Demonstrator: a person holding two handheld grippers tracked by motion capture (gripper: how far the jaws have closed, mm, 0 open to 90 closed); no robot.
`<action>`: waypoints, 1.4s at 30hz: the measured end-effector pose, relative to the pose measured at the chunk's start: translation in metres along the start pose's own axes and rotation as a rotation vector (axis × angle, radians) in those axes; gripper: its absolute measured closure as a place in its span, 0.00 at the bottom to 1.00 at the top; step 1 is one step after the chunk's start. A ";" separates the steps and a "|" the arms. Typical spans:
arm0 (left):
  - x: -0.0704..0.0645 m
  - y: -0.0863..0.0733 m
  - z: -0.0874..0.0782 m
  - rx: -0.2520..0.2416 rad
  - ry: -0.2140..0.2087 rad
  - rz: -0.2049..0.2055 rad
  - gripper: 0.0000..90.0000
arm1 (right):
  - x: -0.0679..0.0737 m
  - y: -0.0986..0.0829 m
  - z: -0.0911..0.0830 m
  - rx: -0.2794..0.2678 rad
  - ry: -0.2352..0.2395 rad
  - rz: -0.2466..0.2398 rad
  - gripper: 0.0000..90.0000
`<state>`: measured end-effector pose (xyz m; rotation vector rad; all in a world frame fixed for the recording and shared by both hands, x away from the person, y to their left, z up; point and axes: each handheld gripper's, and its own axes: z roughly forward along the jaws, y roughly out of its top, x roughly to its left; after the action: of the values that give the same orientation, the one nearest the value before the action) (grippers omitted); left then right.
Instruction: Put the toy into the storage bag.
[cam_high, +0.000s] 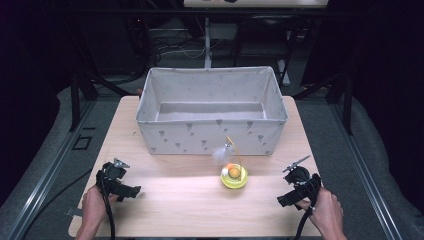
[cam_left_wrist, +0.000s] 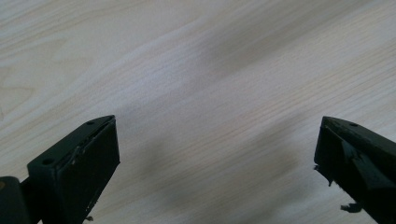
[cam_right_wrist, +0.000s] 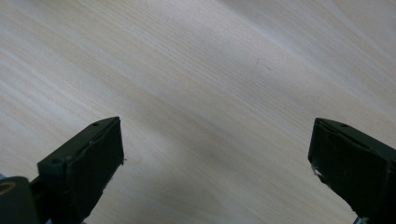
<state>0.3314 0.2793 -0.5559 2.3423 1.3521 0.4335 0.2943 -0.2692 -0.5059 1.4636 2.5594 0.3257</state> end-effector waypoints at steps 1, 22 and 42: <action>0.000 0.000 0.000 0.004 0.005 0.003 0.00 | 0.000 0.001 0.000 0.003 -0.003 -0.013 0.04; 0.004 -0.012 -0.005 0.017 0.013 -0.037 0.00 | 0.018 0.031 -0.012 0.016 0.073 -0.103 0.02; -0.004 -0.005 0.000 0.040 0.006 -0.009 0.00 | 0.069 0.084 -0.029 0.011 0.143 -0.346 0.00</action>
<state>0.3257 0.2775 -0.5583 2.3685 1.3858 0.4149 0.3221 -0.1713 -0.4579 1.0042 2.8651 0.3754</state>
